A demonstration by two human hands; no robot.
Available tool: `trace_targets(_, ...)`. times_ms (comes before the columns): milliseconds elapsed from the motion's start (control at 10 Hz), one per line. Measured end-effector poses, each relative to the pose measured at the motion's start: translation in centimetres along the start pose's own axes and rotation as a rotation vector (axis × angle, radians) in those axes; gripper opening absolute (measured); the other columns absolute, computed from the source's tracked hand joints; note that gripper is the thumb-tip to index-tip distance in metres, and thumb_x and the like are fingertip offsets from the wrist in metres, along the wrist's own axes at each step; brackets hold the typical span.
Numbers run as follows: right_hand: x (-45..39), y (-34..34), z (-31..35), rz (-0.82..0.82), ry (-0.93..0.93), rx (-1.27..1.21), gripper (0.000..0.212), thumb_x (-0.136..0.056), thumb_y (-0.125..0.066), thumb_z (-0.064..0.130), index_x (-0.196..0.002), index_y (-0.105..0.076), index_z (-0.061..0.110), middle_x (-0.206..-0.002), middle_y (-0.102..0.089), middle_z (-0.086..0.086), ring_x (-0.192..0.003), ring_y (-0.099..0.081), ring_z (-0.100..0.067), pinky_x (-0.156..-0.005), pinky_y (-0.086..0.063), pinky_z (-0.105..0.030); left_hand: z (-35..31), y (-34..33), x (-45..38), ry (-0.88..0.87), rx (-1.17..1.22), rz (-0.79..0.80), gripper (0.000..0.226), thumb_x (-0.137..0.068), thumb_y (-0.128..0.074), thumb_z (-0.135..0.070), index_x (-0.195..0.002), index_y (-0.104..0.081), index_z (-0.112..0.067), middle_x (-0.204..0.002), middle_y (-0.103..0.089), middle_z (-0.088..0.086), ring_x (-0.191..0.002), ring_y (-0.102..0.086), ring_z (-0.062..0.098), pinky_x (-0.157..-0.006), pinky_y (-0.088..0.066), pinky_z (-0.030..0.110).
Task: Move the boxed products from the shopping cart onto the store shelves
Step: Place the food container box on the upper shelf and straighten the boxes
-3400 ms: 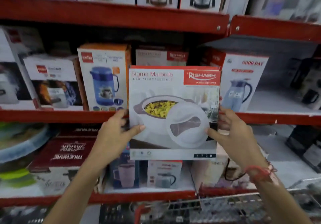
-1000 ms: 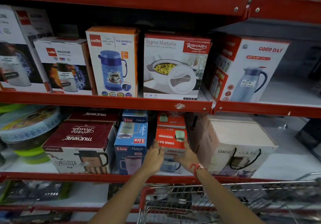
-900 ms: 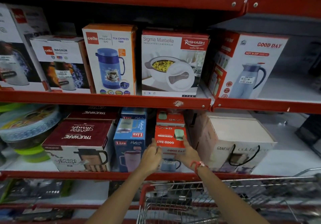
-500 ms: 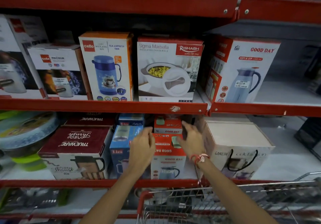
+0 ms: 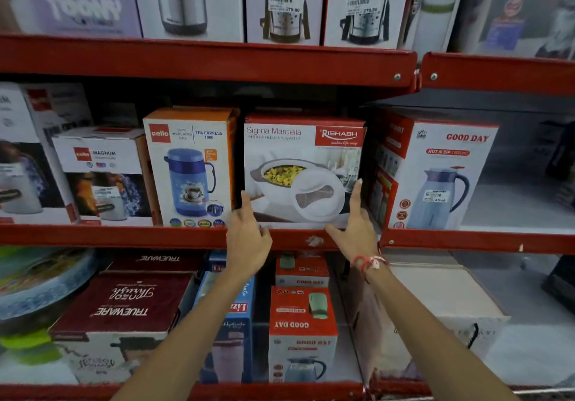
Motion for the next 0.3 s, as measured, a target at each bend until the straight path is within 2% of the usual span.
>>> trace_targets(100,1.6,0.9,-0.3,-0.009,0.007,0.072,0.109,-0.079,-0.069,0.03,-0.149,0.015,0.028,-0.13,-0.051,-0.025,-0.111,-0.057,-0.041,-0.096,-0.05,-0.048,0.7,0.7,1.4,0.008,0.007,0.002,0.075,-0.091,-0.05,-0.015,-0.15,-0.005,-0.02,-0.132,-0.04,0.015,-0.106,-0.051,0.029,-0.093,-0.046,0.042)
trace_targets(200,2.0,2.3,1.0,-0.018,-0.064,0.139,0.099,-0.081,-0.064,0.039,-0.151,0.005,0.026,-0.141,-0.04,-0.021,-0.122,-0.047,-0.04,-0.104,-0.04,-0.053,-0.5,2.4,1.8,-0.024,-0.022,-0.025,0.066,-0.093,-0.047,-0.017,-0.149,-0.013,-0.015,-0.128,-0.043,0.015,-0.11,-0.05,0.03,-0.094,-0.045,0.041)
trace_targets(300,1.5,7.2,5.8,-0.269,0.035,0.113,0.08,-0.088,-0.054,0.044,-0.151,-0.012,0.017,-0.149,-0.034,-0.015,-0.133,-0.037,-0.035,-0.11,-0.032,-0.048,-5.7,7.6,1.5,-0.269,-0.086,-0.293,0.057,-0.096,-0.041,-0.025,-0.147,-0.023,-0.008,-0.129,-0.047,0.016,-0.116,-0.047,0.028,-0.094,-0.044,0.038)
Point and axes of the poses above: each hand's wrist, its own x-axis away from the middle knuckle, its own y-axis out of the back of the hand, z = x × y, the point moved 10 cm from there along -x, towards the middle knuckle
